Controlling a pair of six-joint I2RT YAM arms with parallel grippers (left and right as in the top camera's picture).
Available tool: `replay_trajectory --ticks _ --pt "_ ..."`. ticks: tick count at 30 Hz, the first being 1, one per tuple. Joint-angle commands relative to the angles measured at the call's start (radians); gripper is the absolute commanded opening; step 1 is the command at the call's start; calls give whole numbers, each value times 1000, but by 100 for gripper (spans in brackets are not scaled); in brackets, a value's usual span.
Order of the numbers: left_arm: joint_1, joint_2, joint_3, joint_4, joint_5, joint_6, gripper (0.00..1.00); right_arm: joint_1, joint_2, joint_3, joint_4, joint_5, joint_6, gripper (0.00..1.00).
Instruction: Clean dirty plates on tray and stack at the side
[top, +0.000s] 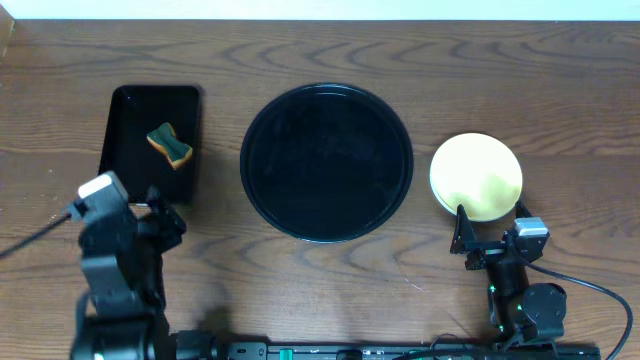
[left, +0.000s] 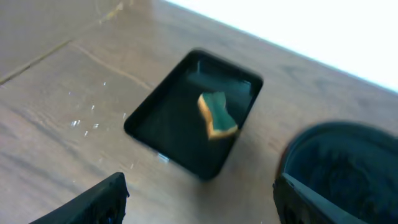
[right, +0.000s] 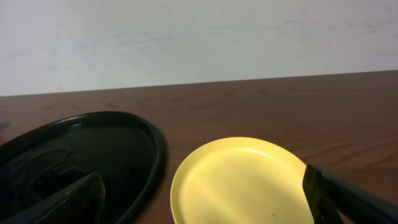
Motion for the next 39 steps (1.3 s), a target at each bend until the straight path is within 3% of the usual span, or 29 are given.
replay_trajectory --ticks 1,9,18,24,28,39 --pt "-11 -111 -111 86 -8 18 76 6 -7 -2 -5 3 -13 99" --pt "-15 -355 -447 496 179 187 76 6 -7 -2 -5 3 -13 99" --pt "-15 -502 -691 674 217 202 76 6 -7 -2 -5 3 -13 99" --pt "-21 -539 -790 695 219 201 76 6 -7 -2 -5 3 -13 99" --pt "-21 -547 -791 594 219 201 76 6 -7 -2 -5 3 -13 99" --pt "-21 -544 -791 596 219 201 76 6 -7 -2 -5 3 -13 99"
